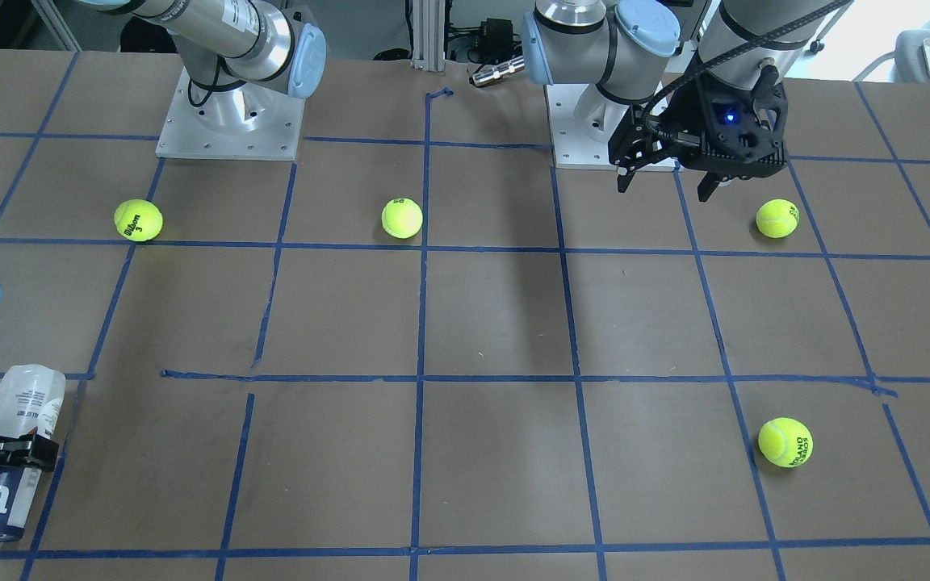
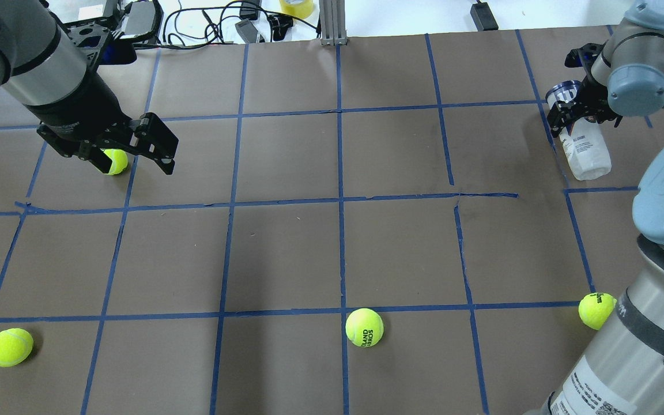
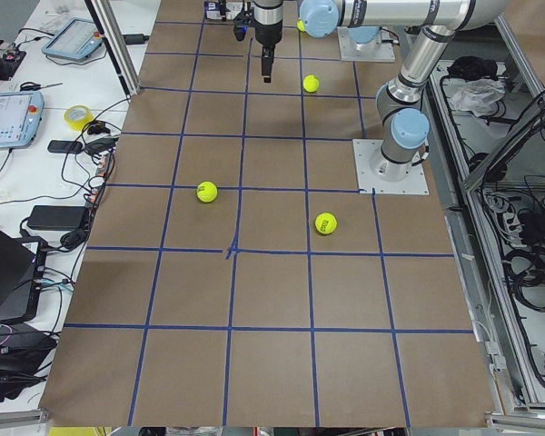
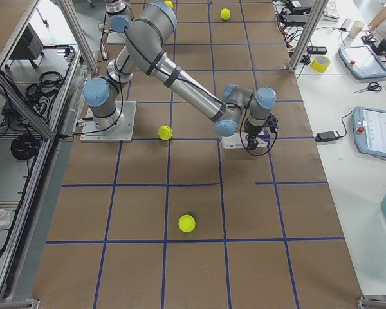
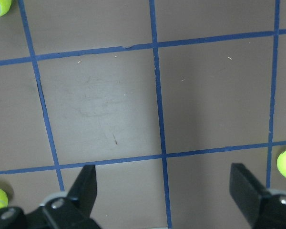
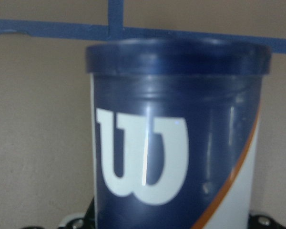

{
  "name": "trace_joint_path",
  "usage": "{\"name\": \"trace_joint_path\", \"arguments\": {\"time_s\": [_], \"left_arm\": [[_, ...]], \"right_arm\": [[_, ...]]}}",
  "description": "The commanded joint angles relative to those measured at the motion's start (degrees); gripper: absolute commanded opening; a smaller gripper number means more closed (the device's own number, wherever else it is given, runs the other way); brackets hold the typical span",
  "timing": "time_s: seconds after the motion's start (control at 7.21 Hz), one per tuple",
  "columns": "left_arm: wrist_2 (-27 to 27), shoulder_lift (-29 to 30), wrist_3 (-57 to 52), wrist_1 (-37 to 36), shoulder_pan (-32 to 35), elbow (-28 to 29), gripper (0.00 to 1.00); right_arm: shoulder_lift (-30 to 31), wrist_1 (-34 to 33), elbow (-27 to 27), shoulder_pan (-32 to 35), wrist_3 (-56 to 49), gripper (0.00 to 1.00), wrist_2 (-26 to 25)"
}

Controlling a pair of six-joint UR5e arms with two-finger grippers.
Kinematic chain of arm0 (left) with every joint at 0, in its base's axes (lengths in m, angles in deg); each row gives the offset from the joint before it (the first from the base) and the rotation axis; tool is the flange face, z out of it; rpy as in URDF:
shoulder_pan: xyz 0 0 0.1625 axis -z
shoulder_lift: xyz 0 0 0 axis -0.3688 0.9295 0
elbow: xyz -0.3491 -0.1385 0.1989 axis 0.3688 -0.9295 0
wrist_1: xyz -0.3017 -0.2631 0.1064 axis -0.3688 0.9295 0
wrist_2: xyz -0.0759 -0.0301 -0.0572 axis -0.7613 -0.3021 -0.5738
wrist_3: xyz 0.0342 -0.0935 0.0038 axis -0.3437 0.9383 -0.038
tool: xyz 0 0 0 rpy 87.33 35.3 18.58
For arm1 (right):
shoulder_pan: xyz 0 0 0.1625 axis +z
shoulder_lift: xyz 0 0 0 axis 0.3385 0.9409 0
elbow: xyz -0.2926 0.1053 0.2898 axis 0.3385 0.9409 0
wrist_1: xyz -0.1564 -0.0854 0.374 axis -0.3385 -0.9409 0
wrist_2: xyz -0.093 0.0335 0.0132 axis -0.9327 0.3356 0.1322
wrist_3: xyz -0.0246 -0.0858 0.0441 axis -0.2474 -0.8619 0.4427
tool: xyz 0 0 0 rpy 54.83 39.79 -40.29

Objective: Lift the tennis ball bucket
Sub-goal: 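Lift the can with the right gripper and carry it toward the left arm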

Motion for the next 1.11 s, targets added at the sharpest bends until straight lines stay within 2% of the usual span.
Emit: {"name": "trace_joint_path", "arguments": {"time_s": [0.0,0.55,0.69,0.83,0.97], "left_arm": [[0.0,0.0,0.0,-0.1,-0.1,0.1,1.0],[0.0,-0.4,-0.2,0.2,-0.4,0.1,1.0],[3.0,-0.4,-0.5,0.1,-1.0,0.1,1.0],[8.7,0.1,-0.6,-0.8,-1.4,0.1,1.0],[9.0,0.3,-0.9,-0.8,-1.7,0.1,1.0]], "right_arm": [[2.8,0.7,0.0,1.8,-1.9,0.77,0.4],[5.6,0.9,0.0,11.5,-3.3,0.72,0.5],[5.7,0.8,0.0,14.8,-3.3,0.71,2.1],[6.0,0.6,0.0,18.9,-3.3,0.7,2.2],[6.5,-0.1,0.1,22.9,-3.3,0.7,1.5]]}}
